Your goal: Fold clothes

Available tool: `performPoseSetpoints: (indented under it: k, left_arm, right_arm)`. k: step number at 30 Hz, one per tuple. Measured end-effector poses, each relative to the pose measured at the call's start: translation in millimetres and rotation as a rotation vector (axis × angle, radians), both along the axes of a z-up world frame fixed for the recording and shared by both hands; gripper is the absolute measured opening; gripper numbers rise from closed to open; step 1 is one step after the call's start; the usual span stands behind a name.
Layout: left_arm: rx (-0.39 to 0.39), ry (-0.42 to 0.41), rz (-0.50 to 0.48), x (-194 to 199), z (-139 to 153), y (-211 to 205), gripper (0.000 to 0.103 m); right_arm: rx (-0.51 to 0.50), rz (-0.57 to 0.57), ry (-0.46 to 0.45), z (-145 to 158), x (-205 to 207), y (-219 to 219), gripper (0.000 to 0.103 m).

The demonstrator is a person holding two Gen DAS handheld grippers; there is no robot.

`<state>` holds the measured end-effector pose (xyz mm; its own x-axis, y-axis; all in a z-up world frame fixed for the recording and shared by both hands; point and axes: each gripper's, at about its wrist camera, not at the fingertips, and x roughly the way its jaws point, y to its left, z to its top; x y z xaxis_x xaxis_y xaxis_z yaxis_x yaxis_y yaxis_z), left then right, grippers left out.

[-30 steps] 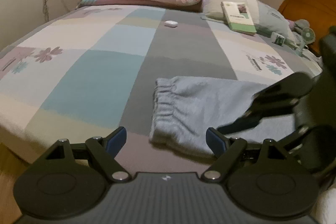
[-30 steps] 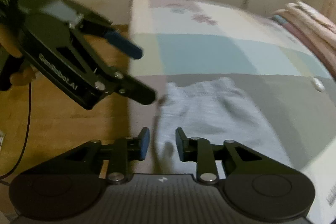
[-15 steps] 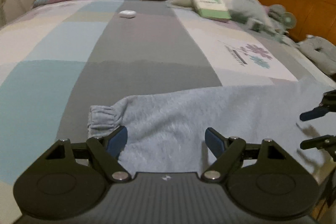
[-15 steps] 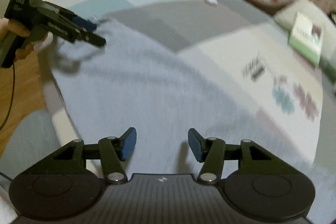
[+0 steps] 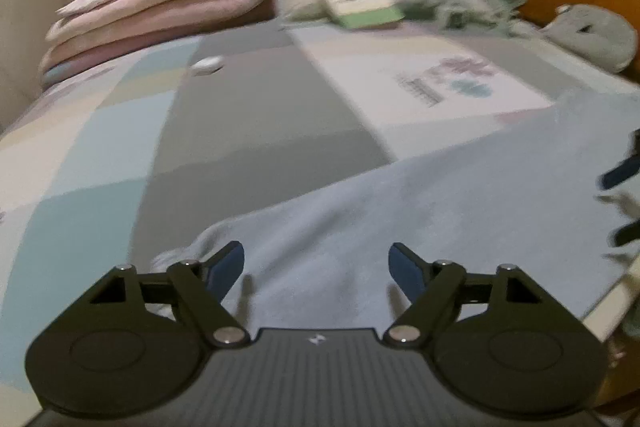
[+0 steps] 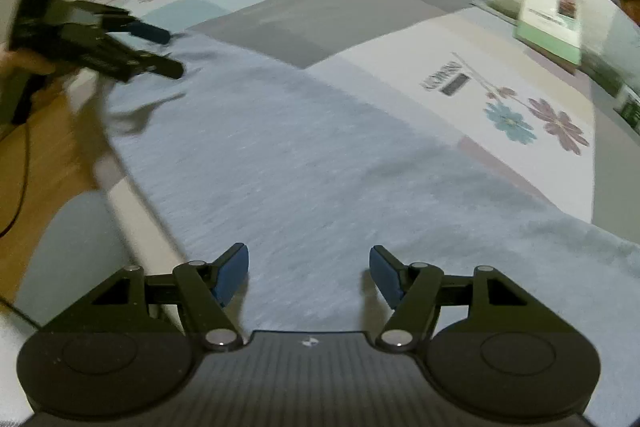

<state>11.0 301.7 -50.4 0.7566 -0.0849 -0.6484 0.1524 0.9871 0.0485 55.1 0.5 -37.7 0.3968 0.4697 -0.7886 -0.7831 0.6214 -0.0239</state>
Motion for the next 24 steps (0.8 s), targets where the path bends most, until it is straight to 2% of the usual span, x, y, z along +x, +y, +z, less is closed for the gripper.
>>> performPoseSetpoints:
  k: [4,6,10,13,16,18,21,24]
  left_arm:
    - [-0.066,0.04,-0.012,21,-11,-4,0.081]
    - [-0.111,0.084,0.055,32,-24,9,0.08]
    - [-0.161,0.08,0.125,33,-23,29,0.08]
    - [-0.098,0.1,0.133,29,-15,14,0.079]
    - [-0.076,0.092,0.041,15,-8,-8,0.082]
    - [-0.093,0.096,-0.009,3,-8,-18,0.083]
    - [-0.037,0.138,0.005,-12,-22,-20,0.083]
    - [-0.004,0.11,0.001,-30,-26,-18,0.087]
  right_arm:
    - [-0.02,-0.039,0.018,-12,5,-9,0.072]
    - [-0.009,-0.049,0.024,-13,4,-15,0.074]
    - [0.008,-0.066,0.031,-13,3,-26,0.077]
    - [0.021,-0.073,0.031,-15,4,-28,0.08]
    - [0.019,-0.072,0.023,-17,5,-26,0.083]
    - [0.023,-0.072,0.021,-18,6,-26,0.085]
    - [0.027,-0.072,0.021,-19,6,-27,0.086]
    - [0.016,-0.069,0.021,-16,4,-30,0.087]
